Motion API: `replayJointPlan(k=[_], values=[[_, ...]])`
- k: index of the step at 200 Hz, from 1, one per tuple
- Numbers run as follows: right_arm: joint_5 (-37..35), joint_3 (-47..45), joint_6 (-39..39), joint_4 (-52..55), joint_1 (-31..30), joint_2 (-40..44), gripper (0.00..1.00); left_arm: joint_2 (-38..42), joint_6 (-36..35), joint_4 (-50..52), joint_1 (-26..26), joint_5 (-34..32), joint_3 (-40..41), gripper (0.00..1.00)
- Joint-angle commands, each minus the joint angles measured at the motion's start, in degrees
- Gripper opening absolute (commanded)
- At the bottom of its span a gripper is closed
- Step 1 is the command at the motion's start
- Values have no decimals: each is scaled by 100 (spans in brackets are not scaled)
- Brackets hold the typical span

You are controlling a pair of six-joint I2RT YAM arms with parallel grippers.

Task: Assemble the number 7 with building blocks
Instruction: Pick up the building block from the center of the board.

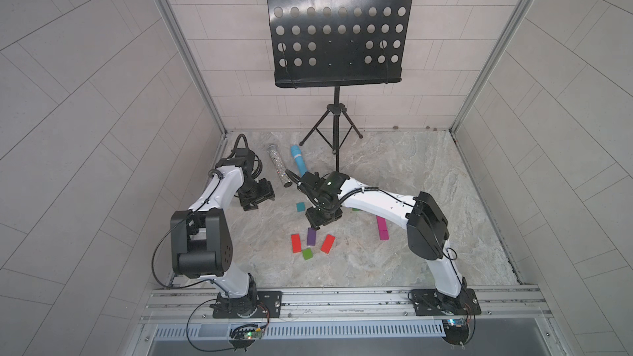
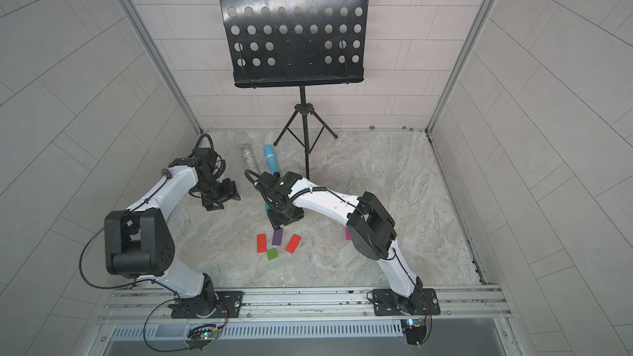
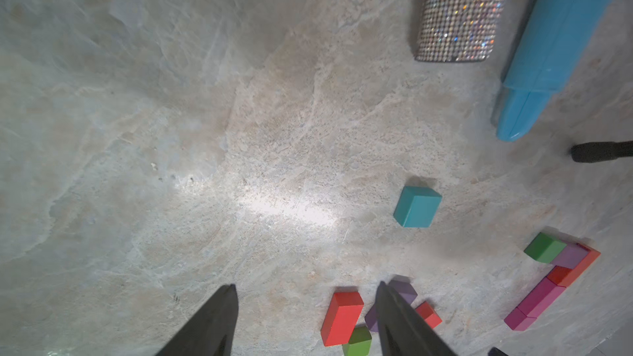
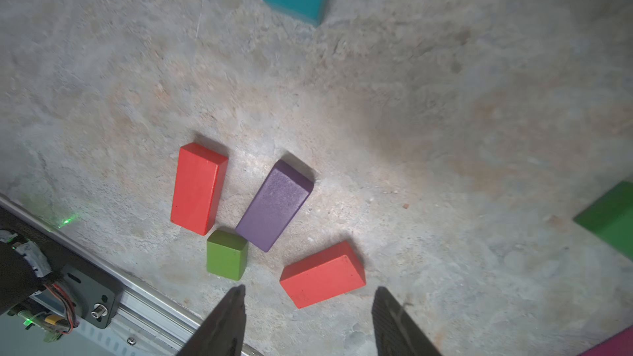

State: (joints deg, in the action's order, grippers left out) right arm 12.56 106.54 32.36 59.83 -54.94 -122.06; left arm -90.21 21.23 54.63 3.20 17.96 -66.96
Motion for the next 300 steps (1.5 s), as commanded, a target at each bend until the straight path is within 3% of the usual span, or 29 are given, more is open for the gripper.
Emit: replayJointPlan(k=[1, 226, 270, 300], values=[[20, 321, 191, 534, -77, -305, 62, 324, 85, -248, 11, 105, 270, 72], [591, 1628, 480, 1205, -176, -1826, 64, 1061, 131, -475, 16, 116, 914, 74], [493, 1886, 351, 1470, -176, -2095, 55, 1075, 129, -489, 22, 132, 949, 74], [361, 1888, 244, 1493, -149, -2060, 38, 1093, 111, -462, 31, 99, 936, 74]])
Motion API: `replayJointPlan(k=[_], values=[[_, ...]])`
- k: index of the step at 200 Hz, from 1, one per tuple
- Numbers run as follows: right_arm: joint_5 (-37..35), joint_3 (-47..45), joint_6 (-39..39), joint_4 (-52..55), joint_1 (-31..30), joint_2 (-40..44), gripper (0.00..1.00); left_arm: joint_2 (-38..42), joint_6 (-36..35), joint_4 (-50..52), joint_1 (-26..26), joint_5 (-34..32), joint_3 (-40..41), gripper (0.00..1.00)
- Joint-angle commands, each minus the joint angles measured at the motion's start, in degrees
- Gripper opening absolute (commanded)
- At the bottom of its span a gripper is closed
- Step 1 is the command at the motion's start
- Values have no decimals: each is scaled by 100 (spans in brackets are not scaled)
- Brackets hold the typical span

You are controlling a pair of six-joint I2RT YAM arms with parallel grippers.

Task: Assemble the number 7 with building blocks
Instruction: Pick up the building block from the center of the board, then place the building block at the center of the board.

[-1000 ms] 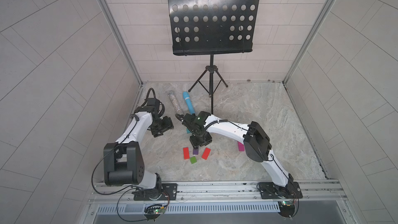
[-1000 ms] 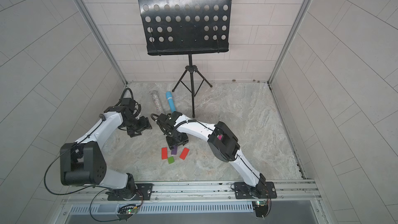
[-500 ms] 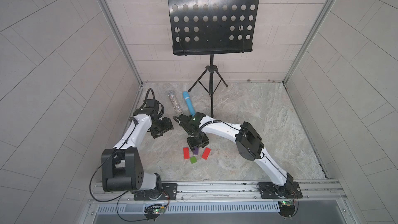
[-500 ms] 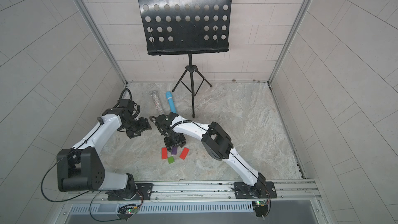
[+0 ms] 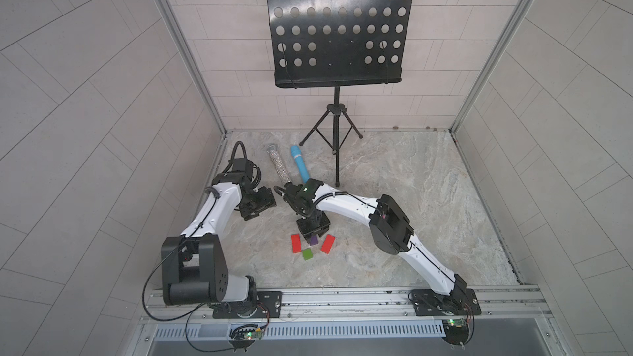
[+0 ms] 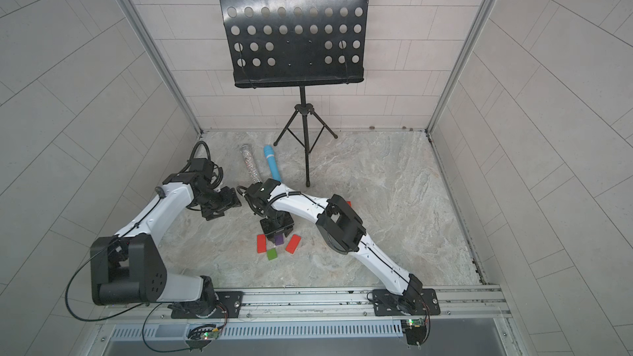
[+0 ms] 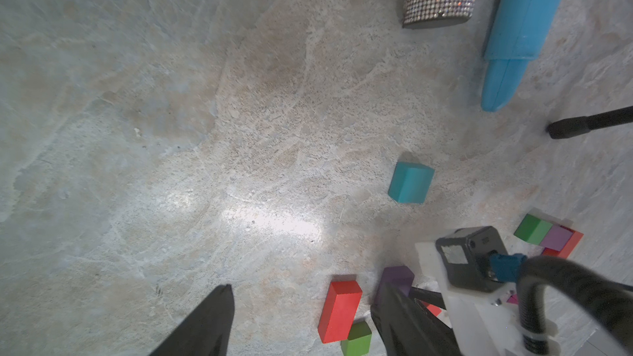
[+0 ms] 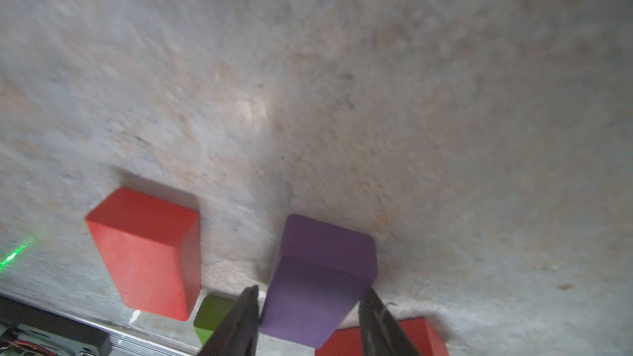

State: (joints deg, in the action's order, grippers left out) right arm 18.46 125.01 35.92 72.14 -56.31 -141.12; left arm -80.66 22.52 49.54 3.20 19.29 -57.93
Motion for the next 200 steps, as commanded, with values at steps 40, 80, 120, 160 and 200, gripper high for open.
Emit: replayJointPlan(k=[40, 80, 120, 160, 200], values=[[-329, 41, -419, 177, 105, 135, 31, 79, -24, 76, 40, -68, -33, 74], [-373, 162, -931, 28, 611, 596, 29, -76, 24, 42, 41, -11, -166, 74], [-564, 492, -2194, 126, 1235, 588, 27, -367, 92, -208, 25, 545, -301, 74], [-513, 509, -3395, -36, 1444, 460, 27, -925, 85, -231, -100, 1061, -572, 74], [-404, 471, -4079, -353, 1307, 514, 26, -1273, 68, -198, -219, 1274, -803, 73]])
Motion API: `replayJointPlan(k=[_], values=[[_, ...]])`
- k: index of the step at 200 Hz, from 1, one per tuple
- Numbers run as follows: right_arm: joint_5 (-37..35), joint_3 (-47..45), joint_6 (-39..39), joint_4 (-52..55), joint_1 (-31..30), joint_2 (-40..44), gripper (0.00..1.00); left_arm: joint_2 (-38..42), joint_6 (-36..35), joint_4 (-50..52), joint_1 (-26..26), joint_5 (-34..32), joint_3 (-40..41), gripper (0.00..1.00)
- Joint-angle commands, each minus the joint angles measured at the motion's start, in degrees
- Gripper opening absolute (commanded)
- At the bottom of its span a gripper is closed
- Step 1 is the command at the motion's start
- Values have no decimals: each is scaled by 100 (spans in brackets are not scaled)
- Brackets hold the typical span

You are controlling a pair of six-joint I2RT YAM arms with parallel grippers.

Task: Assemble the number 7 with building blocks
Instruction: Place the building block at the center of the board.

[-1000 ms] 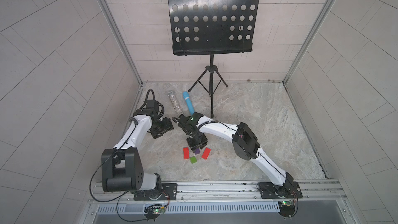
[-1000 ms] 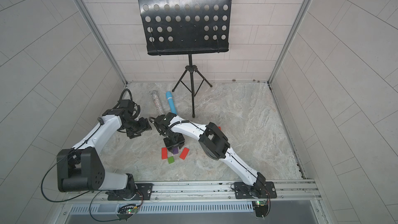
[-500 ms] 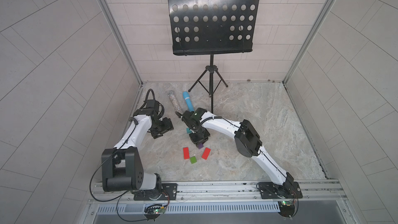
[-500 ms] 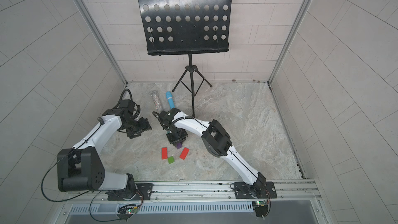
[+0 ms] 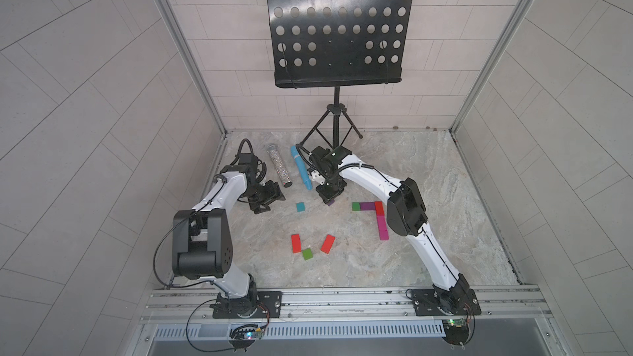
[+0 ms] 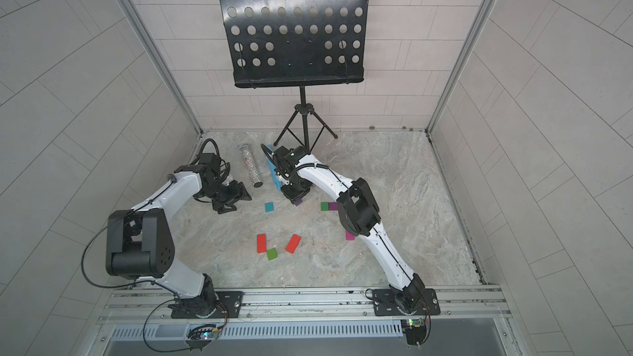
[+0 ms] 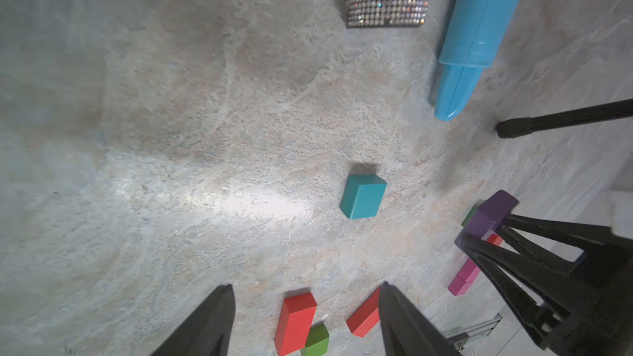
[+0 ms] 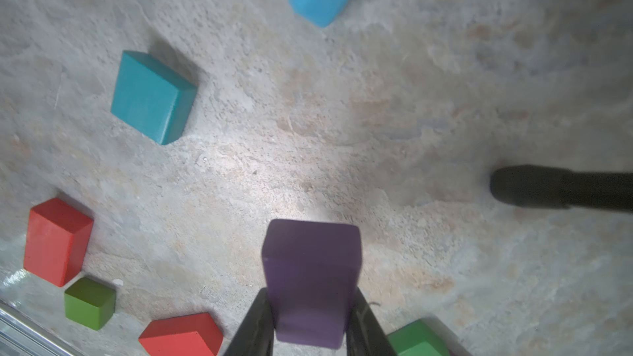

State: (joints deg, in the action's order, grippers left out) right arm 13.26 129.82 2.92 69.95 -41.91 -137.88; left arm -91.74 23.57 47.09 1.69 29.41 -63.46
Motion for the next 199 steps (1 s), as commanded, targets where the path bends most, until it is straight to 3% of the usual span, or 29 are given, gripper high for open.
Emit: replayJointPlan(k=[1, 72, 199], values=[[116, -9, -799, -137, -138, 191, 26, -180, -37, 51, -75, 265, -261, 73], [-528, -42, -1315, -166, -335, -103, 27, -817, 123, 92, -231, 384, -554, 71], [-600, -316, -1268, -367, -503, -309, 31, -1021, 349, -16, -498, 363, -465, 70]])
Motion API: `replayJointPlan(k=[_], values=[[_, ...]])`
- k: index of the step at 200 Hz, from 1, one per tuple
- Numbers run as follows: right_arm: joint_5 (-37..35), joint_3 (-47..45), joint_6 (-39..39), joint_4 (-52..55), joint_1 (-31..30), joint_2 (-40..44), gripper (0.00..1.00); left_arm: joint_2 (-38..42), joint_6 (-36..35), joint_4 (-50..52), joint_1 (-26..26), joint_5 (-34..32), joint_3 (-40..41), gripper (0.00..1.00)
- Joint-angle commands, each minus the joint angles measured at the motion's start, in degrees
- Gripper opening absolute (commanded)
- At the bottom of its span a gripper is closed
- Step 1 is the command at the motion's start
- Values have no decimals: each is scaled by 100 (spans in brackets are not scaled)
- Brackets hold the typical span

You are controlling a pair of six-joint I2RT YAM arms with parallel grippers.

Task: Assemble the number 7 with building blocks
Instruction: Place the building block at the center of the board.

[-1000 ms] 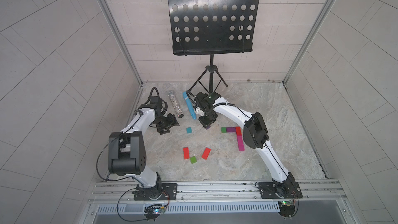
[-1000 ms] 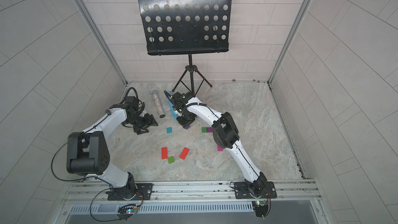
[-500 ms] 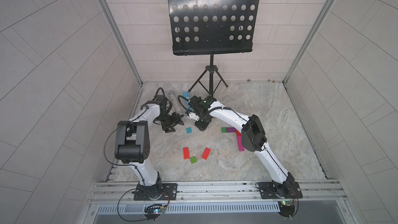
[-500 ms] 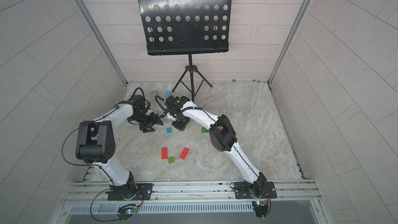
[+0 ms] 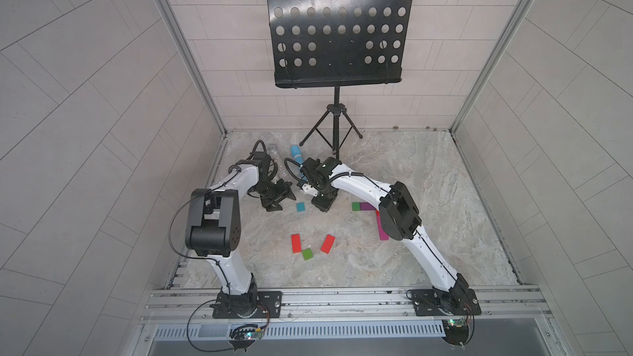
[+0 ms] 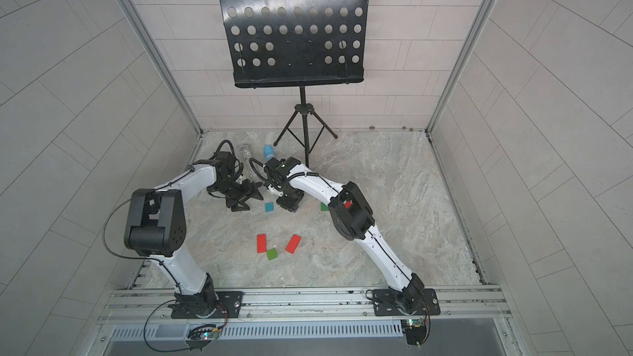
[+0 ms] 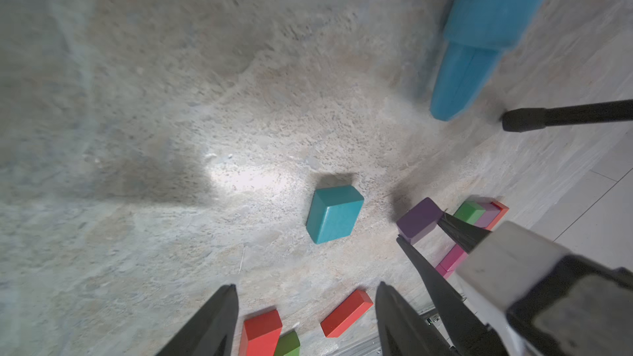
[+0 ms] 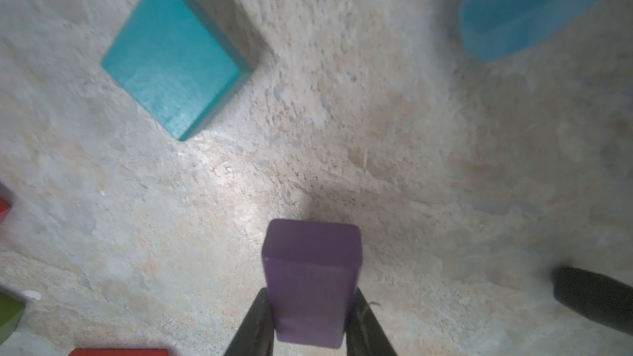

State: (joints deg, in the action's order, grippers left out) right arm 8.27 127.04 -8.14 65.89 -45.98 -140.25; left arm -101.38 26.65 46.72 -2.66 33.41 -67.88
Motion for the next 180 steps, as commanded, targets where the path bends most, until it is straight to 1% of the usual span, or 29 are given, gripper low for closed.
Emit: replayJointPlan(k=[1, 22, 54, 87, 105, 114, 135, 156, 180], values=[[-104, -35, -162, 39, -100, -73, 31, -57, 45, 21, -66, -37, -24, 70], [-199, -35, -110, 25, -113, -106, 35, -80, 75, 10, -86, -52, -14, 70], [-299, -31, -62, 47, -113, -135, 48, -110, 127, 2, -85, -112, 24, 70], [-447, 51, 46, 22, -113, -122, 51, -127, 105, 1, -94, -106, 23, 70], [-562, 164, 302, 38, -90, -6, 52, -93, 80, 21, -87, -162, 20, 70], [-553, 221, 559, 34, -42, 116, 52, -59, 46, 33, -89, -214, 22, 70], [-252, 213, 1262, -111, 148, 535, 52, 26, -81, 102, -87, -418, -19, 70], [600, 12, 1801, -411, 387, 980, 53, -36, -202, 169, -88, -489, -149, 69], [1118, -365, 2175, -703, 501, 1397, 56, -158, -209, 192, -115, -439, -324, 69]])
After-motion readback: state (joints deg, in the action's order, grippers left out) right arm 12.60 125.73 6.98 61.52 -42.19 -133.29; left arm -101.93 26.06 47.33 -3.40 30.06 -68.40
